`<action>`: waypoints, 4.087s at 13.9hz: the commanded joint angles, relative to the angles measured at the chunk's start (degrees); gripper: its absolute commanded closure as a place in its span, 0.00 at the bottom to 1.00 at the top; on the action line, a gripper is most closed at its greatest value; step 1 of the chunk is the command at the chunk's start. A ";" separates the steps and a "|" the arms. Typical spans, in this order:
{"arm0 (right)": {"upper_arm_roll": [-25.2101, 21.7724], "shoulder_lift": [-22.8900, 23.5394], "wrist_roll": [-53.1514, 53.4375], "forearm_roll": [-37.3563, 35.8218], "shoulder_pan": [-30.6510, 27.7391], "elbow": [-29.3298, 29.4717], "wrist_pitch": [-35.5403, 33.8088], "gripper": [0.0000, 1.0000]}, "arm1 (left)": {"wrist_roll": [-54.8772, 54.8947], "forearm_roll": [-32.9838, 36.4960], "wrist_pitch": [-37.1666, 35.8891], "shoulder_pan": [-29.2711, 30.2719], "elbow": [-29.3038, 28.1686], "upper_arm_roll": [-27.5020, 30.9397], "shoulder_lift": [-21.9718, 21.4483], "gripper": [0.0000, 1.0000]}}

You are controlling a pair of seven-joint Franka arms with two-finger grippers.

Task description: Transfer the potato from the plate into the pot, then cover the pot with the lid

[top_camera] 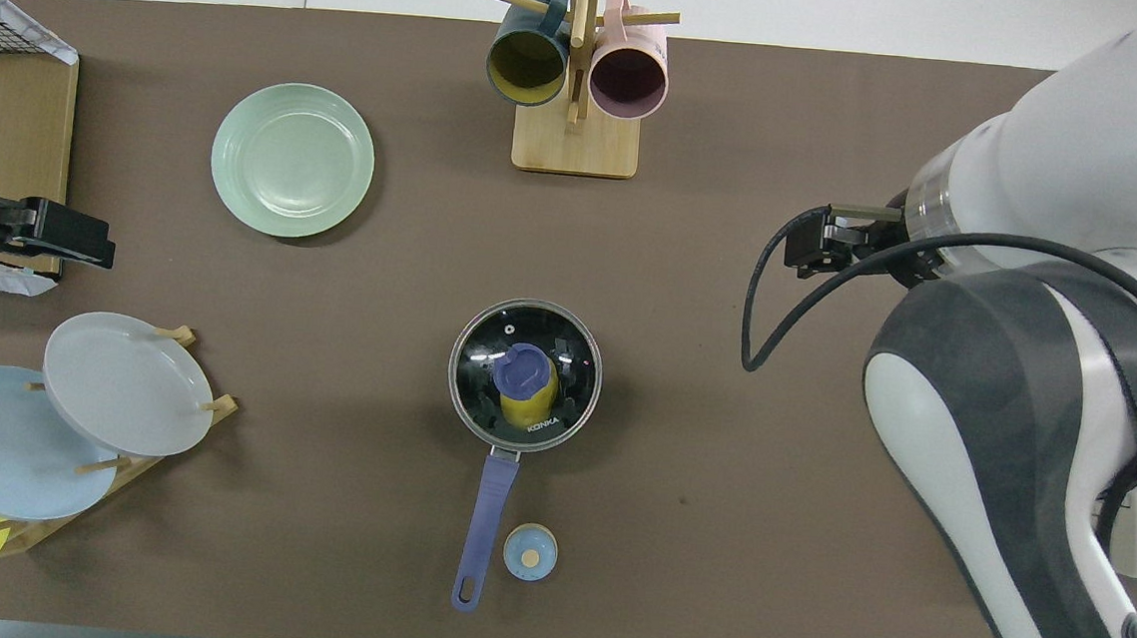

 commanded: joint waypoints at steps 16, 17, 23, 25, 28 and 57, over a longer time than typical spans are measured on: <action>3.92 -3.96 -14.50 -0.40 -16.04 -1.91 -5.12 0.00 | 0.67 0.81 0.46 0.04 -1.32 0.14 -1.05 0.00; 3.66 -4.23 -14.50 -0.40 -15.69 -2.09 -5.29 0.00 | 0.67 0.81 0.46 0.04 -1.32 0.14 -1.05 0.00; 3.31 -9.85 -15.55 -0.58 -15.60 -10.86 -2.67 0.00 | 0.67 0.81 0.46 0.04 -1.32 0.14 -1.05 0.00; 3.30 -10.39 -15.82 -1.71 -15.69 -12.37 -1.26 0.00 | 0.67 0.81 0.46 0.04 -1.32 0.14 -1.05 0.00; 3.39 -9.77 -17.14 -4.36 -16.21 -10.97 -2.31 0.00 | 0.58 0.81 -0.50 0.04 -1.40 0.14 -1.14 0.00; 4.01 -9.68 -16.88 -3.39 -15.60 -11.06 -1.96 0.00 | 0.67 0.81 -0.59 0.13 -1.32 0.14 -1.14 0.00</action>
